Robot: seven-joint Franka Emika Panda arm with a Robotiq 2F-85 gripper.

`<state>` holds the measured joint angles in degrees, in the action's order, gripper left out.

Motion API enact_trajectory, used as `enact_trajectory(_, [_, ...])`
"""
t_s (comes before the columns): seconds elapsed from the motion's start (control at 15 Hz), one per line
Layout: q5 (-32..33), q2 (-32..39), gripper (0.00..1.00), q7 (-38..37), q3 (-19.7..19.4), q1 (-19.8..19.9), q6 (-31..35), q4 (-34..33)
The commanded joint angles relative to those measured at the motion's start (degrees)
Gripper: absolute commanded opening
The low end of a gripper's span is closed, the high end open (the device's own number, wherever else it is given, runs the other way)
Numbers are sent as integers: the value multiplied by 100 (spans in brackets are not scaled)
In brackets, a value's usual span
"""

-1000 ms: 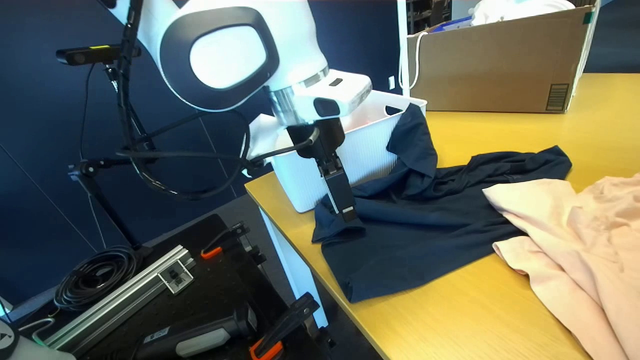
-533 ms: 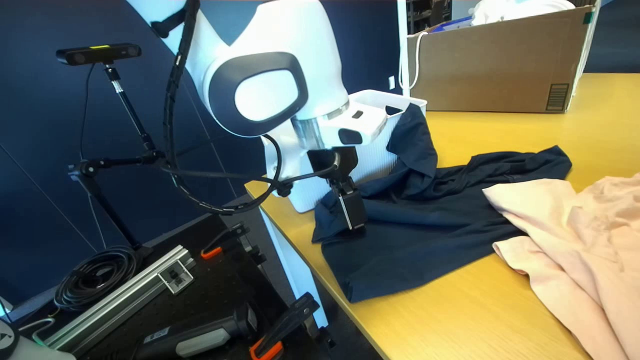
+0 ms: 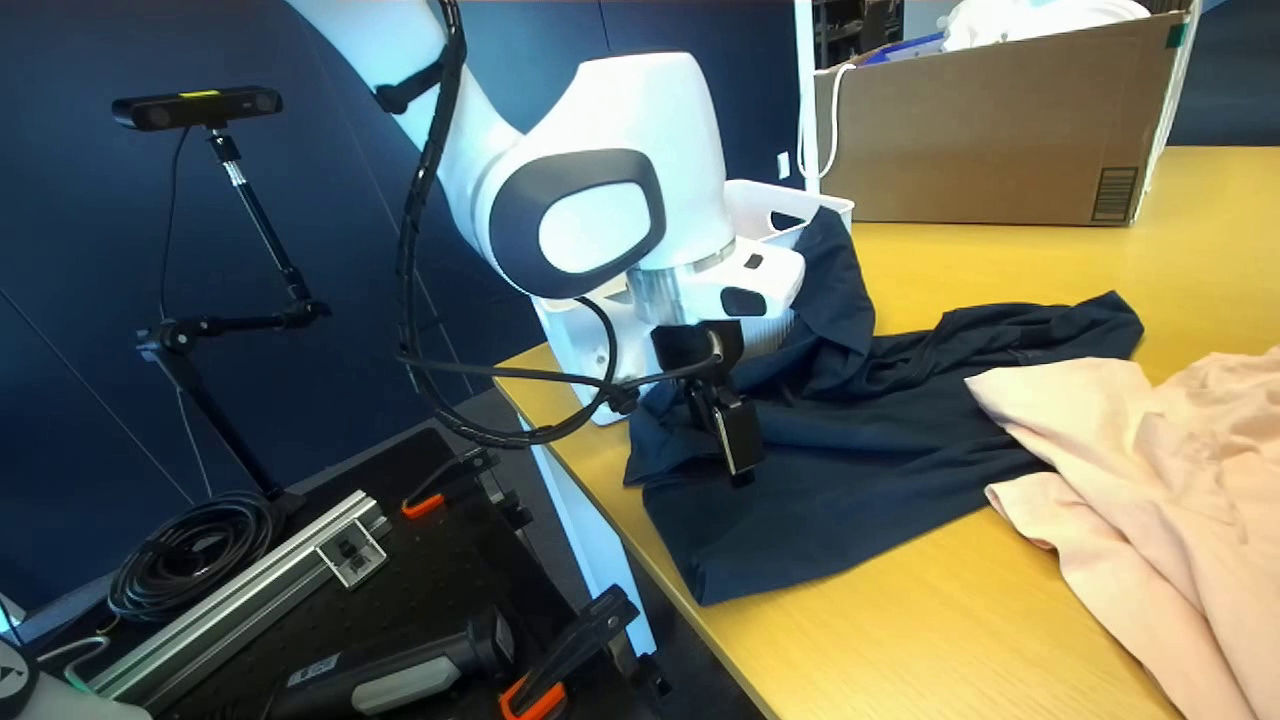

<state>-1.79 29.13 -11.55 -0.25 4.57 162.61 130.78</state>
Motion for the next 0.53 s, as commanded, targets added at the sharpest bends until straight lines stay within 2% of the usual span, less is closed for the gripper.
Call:
enact_trajectory(0.0, [-168, 173, 75, 222, -31, -61, -307, -316])
enact_trajectory(0.07, [-165, 203, 74, 230, -37, -65, -368, -371])
enact_trajectory(0.47, [-169, 284, 27, 239, -49, -65, -616, -578])
